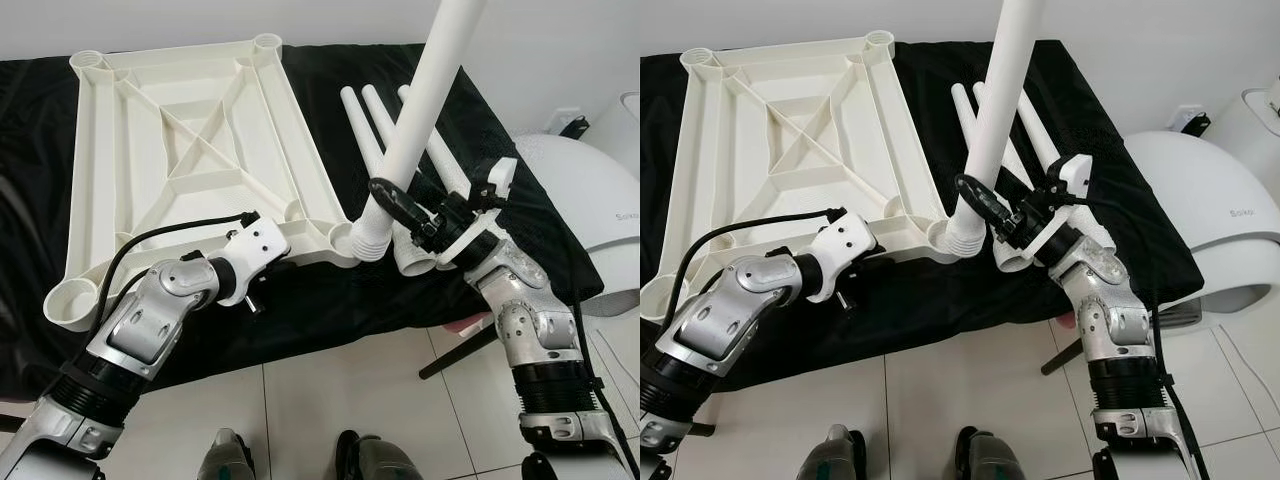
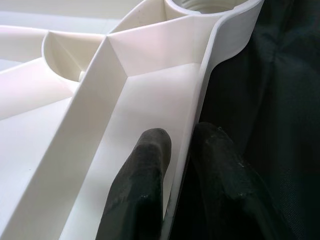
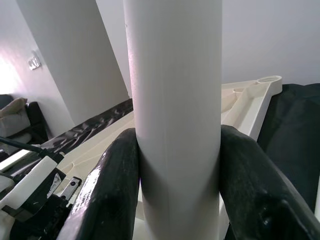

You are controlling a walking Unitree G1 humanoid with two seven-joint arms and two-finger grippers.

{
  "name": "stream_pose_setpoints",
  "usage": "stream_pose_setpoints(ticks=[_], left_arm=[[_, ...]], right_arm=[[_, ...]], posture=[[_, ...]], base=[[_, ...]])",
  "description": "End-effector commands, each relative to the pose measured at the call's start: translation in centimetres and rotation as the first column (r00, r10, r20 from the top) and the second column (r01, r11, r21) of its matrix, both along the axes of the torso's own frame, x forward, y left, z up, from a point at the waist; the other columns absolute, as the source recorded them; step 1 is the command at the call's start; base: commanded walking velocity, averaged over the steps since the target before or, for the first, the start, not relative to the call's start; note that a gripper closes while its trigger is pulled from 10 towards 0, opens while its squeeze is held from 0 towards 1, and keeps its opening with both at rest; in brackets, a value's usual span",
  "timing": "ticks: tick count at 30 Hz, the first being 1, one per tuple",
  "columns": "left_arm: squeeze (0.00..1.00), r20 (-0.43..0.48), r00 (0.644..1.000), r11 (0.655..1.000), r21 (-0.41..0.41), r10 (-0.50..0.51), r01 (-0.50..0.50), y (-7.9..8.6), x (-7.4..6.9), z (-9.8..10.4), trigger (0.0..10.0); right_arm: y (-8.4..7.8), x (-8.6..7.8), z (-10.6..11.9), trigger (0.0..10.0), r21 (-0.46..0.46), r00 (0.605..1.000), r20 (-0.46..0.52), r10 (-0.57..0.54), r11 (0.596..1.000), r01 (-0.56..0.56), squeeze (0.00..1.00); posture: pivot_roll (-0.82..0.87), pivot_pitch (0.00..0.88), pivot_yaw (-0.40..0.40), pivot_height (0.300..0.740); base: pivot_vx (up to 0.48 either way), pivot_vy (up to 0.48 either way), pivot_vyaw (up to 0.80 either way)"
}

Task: Building children table

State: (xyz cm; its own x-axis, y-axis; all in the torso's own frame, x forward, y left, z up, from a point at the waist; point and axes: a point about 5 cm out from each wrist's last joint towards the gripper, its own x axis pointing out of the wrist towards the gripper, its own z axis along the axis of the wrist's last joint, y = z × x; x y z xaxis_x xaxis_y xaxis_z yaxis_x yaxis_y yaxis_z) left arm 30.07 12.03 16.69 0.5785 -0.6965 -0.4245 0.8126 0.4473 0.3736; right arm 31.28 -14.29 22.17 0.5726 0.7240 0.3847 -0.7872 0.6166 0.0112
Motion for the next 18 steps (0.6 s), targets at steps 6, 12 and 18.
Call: stream_pose_setpoints(ticks=[6,12,18], left_arm=[[0.0,-0.092,0.996,0.998,0.059,-0.016,0.021,0.4,-0.9,-1.8,10.0],[0.0,-0.09,0.995,0.997,0.061,-0.033,0.038,0.2,-1.2,-1.7,10.0],[0.0,-0.089,0.995,0.997,0.06,-0.043,0.048,0.0,-1.4,-1.5,10.0]], right_arm=[[0.8,0.6,-0.8,10.0,0.006,0.999,-0.024,0.028,1.0,-0.028,0.0],[1.6,0.9,-1.1,10.0,0.006,0.999,-0.027,0.047,0.999,-0.047,0.0],[2.3,1.2,-1.5,10.0,-0.02,0.997,-0.025,0.071,0.997,-0.071,0.0]], posture=[[0.09,0.195,-0.051,0.74],[0.1,0.194,-0.046,0.74],[0.1,0.198,-0.047,0.74]], base=[[0.0,0.0,0.0],[0.0,0.0,0.0],[0.0,0.0,0.0]])
